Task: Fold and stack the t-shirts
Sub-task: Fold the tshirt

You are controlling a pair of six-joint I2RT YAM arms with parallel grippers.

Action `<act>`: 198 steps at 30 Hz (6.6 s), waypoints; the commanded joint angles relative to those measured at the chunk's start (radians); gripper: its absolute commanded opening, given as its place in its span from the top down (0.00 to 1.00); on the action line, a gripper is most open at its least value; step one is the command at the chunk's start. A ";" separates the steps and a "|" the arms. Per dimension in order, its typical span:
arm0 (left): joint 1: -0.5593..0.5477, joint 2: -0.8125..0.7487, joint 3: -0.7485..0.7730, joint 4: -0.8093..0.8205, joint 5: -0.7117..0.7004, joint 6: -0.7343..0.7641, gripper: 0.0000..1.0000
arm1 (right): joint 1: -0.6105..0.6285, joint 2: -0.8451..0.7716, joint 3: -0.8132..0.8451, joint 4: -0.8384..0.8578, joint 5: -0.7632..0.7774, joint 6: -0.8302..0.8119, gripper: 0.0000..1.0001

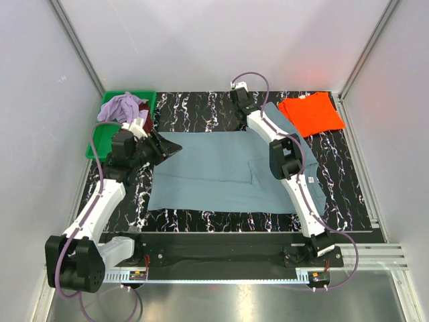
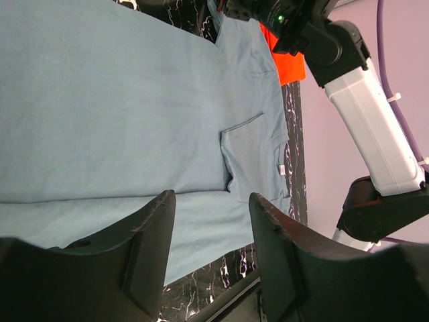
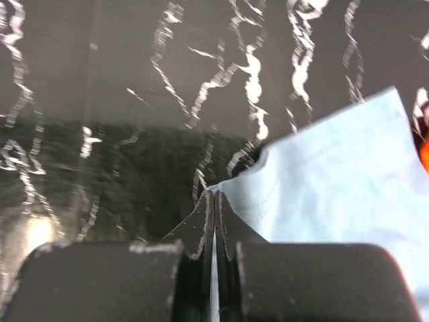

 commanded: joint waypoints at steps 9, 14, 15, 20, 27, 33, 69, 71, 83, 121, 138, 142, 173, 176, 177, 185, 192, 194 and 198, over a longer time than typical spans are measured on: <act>0.004 -0.109 0.001 0.038 0.015 -0.049 0.46 | 0.003 -0.372 -0.229 0.091 0.225 0.202 1.00; 0.004 -0.166 0.004 0.003 0.008 -0.054 0.46 | 0.012 -0.488 -0.381 0.042 0.227 0.354 1.00; 0.004 -0.174 0.006 -0.005 0.009 -0.054 0.46 | 0.014 -0.509 -0.408 0.037 0.227 0.374 1.00; 0.004 -0.241 0.000 -0.052 0.008 -0.052 0.46 | 0.031 -0.650 -0.615 0.022 0.227 0.486 1.00; 0.004 -0.332 -0.016 -0.124 -0.009 -0.036 0.45 | 0.042 -0.774 -0.806 -0.135 0.259 0.748 1.00; 0.004 -0.358 -0.027 -0.183 -0.037 0.000 0.45 | 0.057 -0.948 -1.080 -0.109 0.242 0.905 1.00; 0.039 -0.073 0.026 -0.169 -0.135 0.069 0.41 | 0.017 -0.318 -0.375 -0.269 0.142 0.359 0.53; 0.041 -0.065 0.029 -0.163 -0.124 0.070 0.40 | 0.006 -0.287 -0.344 -0.293 0.135 0.373 0.55; 0.062 0.048 0.128 -0.177 -0.170 0.093 0.41 | -0.020 -0.290 -0.403 -0.270 0.110 0.390 0.89; 0.030 0.581 0.564 -0.382 -0.508 0.090 0.40 | -0.232 -1.043 -1.082 -0.101 -0.006 0.512 1.00; -0.005 0.821 0.739 -0.534 -0.752 -0.342 0.50 | -0.241 -1.111 -1.171 -0.047 -0.063 0.534 1.00; -0.025 0.901 0.811 -0.612 -0.801 -0.377 0.51 | -0.241 -1.115 -1.191 -0.030 -0.068 0.529 1.00; -0.028 1.033 0.900 -0.580 -0.848 -0.336 0.53 | -0.248 -1.120 -1.212 -0.007 -0.105 0.522 1.00; -0.028 1.038 0.898 -0.579 -0.838 -0.332 0.64 | -0.248 -1.118 -1.209 -0.007 -0.103 0.523 1.00; -0.028 1.036 0.898 -0.576 -0.838 -0.333 0.68 | -0.248 -1.120 -1.211 -0.007 -0.102 0.522 1.00; -0.034 0.963 0.901 -0.576 -0.824 -0.293 1.00 | -0.273 -1.130 -1.173 -0.067 -0.080 0.544 1.00; -0.039 0.880 0.877 -0.582 -0.810 -0.266 1.00 | -0.293 -1.173 -1.128 -0.119 -0.079 0.554 1.00; -0.040 0.857 0.854 -0.574 -0.799 -0.255 1.00 | -0.304 -1.180 -1.124 -0.129 -0.078 0.554 1.00; -0.042 0.825 0.816 -0.571 -0.798 -0.243 1.00 | -0.313 -1.198 -1.107 -0.153 -0.074 0.545 1.00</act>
